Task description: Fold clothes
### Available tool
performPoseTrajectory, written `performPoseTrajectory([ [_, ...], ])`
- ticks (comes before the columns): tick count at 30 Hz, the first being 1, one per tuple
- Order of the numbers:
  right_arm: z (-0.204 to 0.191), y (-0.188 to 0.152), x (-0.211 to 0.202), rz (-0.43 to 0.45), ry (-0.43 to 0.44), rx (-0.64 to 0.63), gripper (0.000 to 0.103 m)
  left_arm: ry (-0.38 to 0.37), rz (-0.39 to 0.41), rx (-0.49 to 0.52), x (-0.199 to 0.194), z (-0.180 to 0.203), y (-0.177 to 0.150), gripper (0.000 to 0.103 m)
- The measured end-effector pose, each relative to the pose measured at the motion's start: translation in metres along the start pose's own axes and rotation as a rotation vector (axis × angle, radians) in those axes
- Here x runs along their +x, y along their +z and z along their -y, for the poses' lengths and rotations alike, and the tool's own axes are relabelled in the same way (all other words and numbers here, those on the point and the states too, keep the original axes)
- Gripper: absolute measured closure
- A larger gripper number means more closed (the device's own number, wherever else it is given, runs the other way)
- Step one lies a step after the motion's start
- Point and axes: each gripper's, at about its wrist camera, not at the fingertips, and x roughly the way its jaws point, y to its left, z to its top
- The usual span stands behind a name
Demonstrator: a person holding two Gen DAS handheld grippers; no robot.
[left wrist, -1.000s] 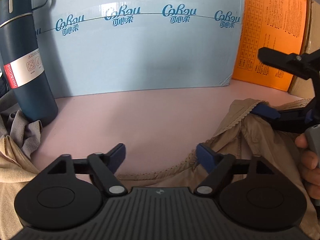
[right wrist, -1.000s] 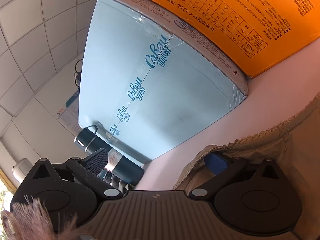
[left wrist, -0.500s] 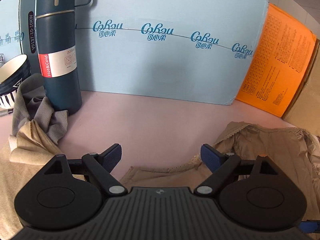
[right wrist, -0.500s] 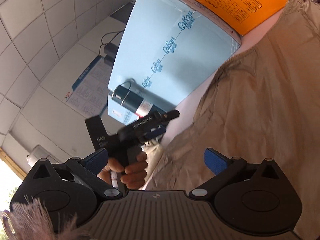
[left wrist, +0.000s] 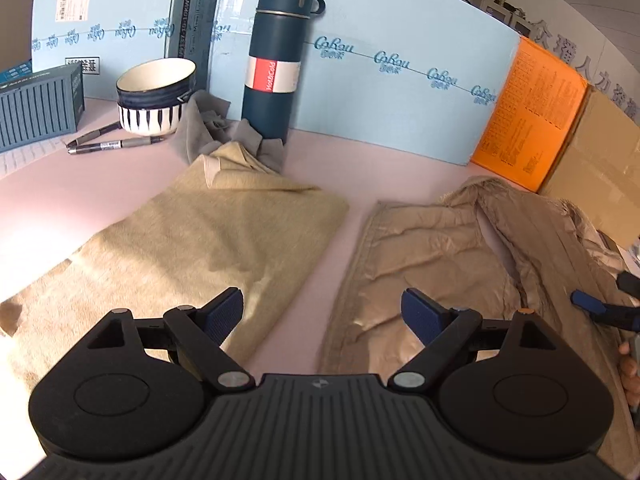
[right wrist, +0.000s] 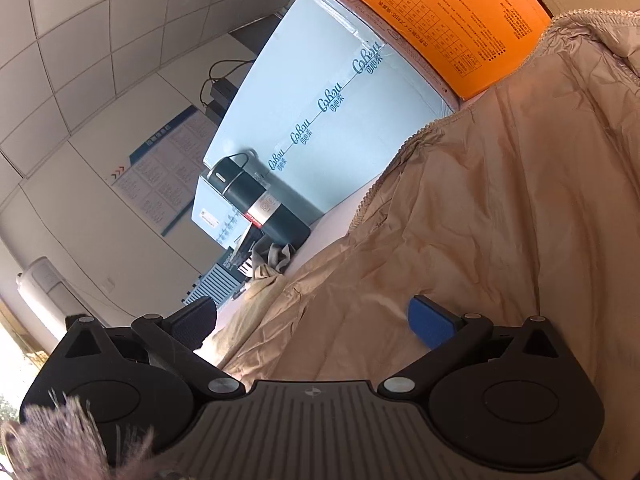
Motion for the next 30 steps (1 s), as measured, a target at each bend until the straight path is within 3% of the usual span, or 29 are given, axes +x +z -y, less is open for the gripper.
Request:
performPoseTrajectory([
  [3, 0.002, 0.001, -0.004, 0.011, 0.018, 0.014, 0.000, -0.066, -0.035, 0.027, -0.008, 0.001, -0.019, 0.018],
  [11, 0.008, 0.002, -0.009, 0.037, 0.061, 0.051, 0.000, 0.084, -0.043, 0.088, -0.018, 0.016, -0.051, 0.018],
  [26, 0.005, 0.004, -0.009, 0.033, 0.053, 0.046, 0.000, 0.196, -0.026, 0.260, -0.013, 0.060, -0.067, 0.024],
  [29, 0.005, 0.003, -0.009, 0.033, 0.054, 0.047, 0.000, 0.216, -0.001, 0.276, -0.014, 0.063, -0.067, 0.047],
  [30, 0.006, 0.003, -0.009, 0.033, 0.054, 0.046, 0.000, 0.226, 0.009, 0.281, -0.014, 0.064, -0.067, 0.061],
])
